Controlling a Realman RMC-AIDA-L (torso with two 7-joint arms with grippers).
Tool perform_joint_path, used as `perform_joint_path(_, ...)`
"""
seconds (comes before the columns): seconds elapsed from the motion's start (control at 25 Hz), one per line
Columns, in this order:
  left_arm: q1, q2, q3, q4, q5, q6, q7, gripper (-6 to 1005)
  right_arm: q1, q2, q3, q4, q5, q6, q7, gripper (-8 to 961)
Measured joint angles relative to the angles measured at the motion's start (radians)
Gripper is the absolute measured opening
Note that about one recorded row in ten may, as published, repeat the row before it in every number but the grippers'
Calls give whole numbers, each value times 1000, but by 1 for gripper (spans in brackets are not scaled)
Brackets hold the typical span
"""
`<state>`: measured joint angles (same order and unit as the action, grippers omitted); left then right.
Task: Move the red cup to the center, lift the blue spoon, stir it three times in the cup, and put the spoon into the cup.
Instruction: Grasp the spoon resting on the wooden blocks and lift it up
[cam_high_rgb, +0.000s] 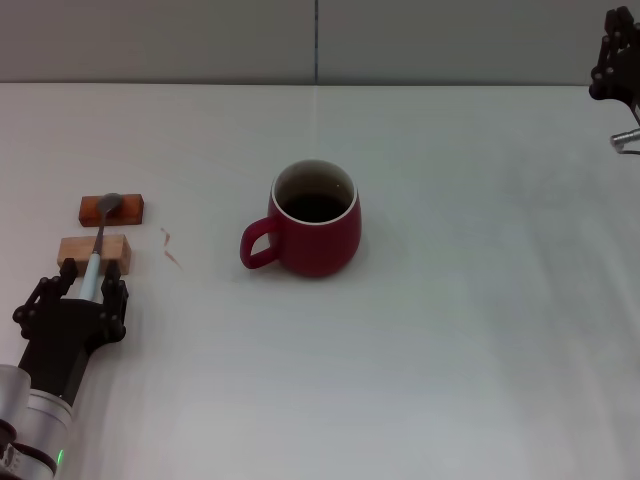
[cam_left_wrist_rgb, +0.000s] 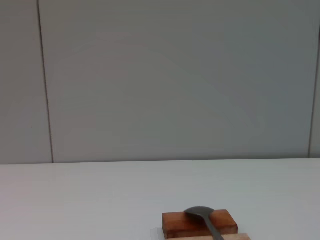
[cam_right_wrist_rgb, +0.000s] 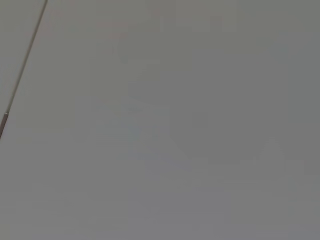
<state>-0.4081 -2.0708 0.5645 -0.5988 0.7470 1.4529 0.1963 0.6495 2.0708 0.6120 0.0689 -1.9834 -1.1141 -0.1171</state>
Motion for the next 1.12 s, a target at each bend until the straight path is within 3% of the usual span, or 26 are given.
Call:
perform_joint_path(0.48, 8, 0, 0, -1, 0, 8, 0, 463, 5, 0, 0, 0, -1, 7, -3, 29)
perform_joint_path(0.56, 8, 0, 0, -1, 0, 8, 0, 363, 6, 0, 0, 0, -1, 7, -3, 29)
perform_joint_path(1.12, 12, 1, -11, 2, 26, 9, 0, 290, 3, 0, -2, 3, -2, 7, -4, 30)
